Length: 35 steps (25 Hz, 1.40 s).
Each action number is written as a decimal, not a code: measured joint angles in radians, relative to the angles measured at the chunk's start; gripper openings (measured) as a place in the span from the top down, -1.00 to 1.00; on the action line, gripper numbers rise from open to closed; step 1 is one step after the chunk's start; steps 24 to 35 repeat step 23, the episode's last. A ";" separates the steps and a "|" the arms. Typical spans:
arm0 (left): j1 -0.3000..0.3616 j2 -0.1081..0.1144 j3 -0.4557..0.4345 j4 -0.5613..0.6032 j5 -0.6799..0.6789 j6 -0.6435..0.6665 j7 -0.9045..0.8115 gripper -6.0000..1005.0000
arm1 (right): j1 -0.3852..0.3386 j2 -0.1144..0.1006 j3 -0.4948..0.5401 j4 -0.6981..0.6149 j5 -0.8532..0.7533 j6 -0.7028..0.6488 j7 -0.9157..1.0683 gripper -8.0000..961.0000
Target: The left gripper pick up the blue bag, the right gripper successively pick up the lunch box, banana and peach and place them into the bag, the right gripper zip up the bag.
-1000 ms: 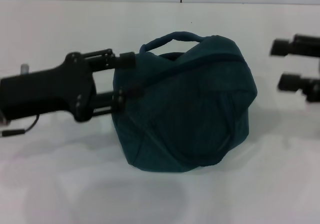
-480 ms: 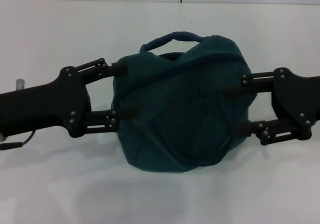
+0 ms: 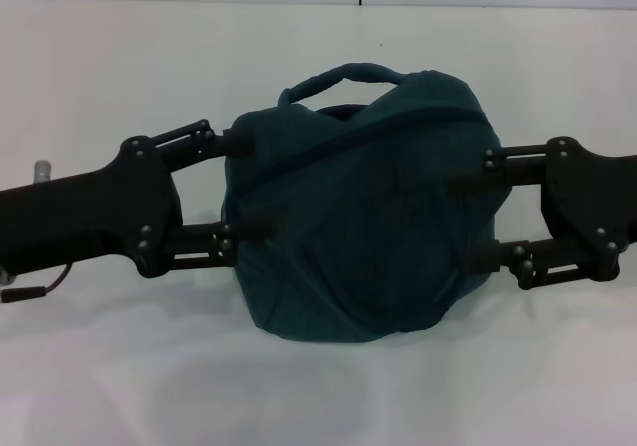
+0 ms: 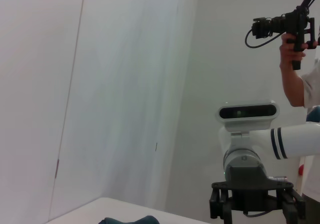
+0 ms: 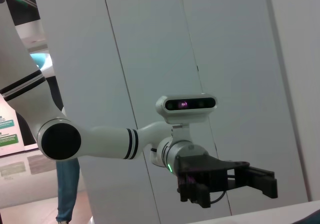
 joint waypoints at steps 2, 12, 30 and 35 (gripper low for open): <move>0.001 0.000 0.000 0.000 0.000 0.000 0.000 -0.75 | -0.001 0.000 0.001 0.000 0.000 0.000 0.000 -0.46; 0.001 -0.003 0.002 -0.001 0.000 0.001 0.001 -0.75 | -0.002 0.000 0.010 0.008 0.000 -0.002 0.000 -0.46; -0.001 -0.004 0.002 -0.001 0.000 0.001 0.001 -0.75 | -0.002 0.000 0.010 0.009 0.000 -0.009 0.000 -0.46; -0.001 -0.004 0.002 -0.001 0.000 0.001 0.001 -0.75 | -0.002 0.000 0.010 0.009 0.000 -0.009 0.000 -0.46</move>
